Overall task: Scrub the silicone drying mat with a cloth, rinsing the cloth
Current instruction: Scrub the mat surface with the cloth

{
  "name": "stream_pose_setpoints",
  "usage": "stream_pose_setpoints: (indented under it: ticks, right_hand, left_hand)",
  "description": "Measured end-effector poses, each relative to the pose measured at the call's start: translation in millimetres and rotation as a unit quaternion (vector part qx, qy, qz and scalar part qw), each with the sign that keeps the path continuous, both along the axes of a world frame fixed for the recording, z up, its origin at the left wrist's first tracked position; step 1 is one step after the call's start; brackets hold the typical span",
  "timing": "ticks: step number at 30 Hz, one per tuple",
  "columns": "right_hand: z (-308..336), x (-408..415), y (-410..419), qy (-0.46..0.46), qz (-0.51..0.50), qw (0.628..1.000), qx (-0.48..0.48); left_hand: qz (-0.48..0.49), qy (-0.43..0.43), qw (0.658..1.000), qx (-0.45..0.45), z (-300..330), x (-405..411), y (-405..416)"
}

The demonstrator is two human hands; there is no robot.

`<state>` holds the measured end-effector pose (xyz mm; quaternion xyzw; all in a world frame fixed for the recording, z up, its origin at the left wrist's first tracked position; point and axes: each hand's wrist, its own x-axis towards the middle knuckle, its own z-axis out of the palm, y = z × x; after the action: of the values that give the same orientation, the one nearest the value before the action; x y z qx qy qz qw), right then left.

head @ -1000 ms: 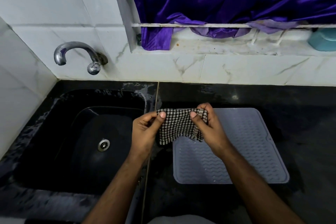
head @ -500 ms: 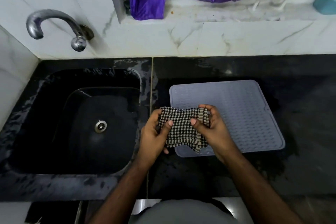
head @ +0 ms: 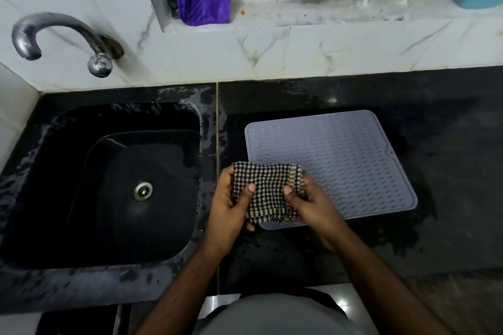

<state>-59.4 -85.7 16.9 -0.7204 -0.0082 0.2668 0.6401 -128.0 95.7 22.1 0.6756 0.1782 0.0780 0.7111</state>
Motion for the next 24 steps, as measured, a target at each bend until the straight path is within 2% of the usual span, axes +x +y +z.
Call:
stream_pose_setpoints:
  ticks: [3,8,24]
  right_hand:
    - [-4.7,-0.6,-2.8,-0.09,0.003,0.993,-0.078]
    - [-9.3,-6.9,-11.0,-0.136,-0.008,0.988,-0.076]
    - [-4.4,-6.2,-38.2,-0.154,-0.049,0.979,-0.128]
  left_hand:
    - [0.006,0.02,1.0,-0.005,-11.4,-4.4,-2.1]
    - [-0.004,0.016,0.999,0.048,-25.7,-5.9,-4.0]
    - [-0.073,0.024,0.991,0.107,-34.0,2.5,-21.6]
